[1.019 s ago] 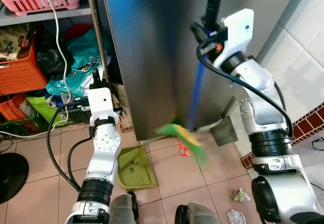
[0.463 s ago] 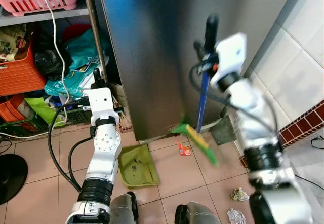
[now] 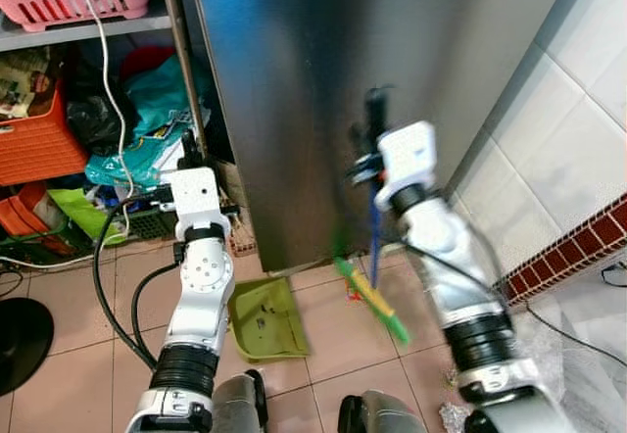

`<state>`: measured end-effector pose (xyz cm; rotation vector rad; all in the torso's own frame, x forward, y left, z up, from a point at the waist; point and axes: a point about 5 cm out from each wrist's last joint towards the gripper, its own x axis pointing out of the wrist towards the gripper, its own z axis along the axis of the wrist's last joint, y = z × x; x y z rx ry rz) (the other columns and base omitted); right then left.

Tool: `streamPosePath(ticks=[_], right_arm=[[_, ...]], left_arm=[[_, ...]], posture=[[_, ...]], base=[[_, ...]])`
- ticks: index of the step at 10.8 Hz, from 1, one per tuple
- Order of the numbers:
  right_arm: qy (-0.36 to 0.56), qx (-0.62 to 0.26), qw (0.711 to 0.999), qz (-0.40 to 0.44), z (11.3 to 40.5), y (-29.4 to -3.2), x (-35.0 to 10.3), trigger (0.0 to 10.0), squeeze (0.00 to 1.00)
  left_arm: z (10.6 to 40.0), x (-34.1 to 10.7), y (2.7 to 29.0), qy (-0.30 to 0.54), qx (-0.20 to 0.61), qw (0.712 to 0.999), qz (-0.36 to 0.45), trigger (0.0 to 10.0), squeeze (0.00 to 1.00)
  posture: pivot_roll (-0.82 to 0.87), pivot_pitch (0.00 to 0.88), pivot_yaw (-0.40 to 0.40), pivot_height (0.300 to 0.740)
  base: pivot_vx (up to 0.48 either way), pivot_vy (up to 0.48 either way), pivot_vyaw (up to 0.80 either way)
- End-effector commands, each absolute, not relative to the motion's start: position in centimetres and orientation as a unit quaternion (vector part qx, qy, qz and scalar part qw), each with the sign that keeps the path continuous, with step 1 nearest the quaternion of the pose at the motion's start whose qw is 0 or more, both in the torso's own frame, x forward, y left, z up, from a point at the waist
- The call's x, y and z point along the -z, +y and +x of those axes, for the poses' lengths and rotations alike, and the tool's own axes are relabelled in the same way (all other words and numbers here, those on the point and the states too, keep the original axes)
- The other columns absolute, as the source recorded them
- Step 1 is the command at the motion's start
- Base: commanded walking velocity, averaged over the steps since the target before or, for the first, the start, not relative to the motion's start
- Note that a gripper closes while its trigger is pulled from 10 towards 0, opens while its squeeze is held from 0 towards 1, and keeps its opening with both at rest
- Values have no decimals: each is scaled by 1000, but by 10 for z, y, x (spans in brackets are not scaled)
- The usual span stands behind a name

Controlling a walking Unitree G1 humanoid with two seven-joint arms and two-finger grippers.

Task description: Sweep floor

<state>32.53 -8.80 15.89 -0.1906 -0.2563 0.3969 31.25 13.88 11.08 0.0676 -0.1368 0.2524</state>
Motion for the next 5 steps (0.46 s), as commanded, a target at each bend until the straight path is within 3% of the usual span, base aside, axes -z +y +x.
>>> streamPosePath(ticks=[1, 5], right_arm=[[-137, -210, 964, -89, 323, -83, -161, 10000, 0], [-103, -266, 957, -55, 320, -76, -162, 10000, 0]], left_arm=[[315, -126, 136, -106, -117, 987, 27, 10000, 0], [314, -126, 136, -104, -117, 987, 25, 10000, 0]], posture=[[-49, 157, -12, 740], [-57, 165, -12, 740]], base=[[0, 0, 0], [0, 0, 0]])
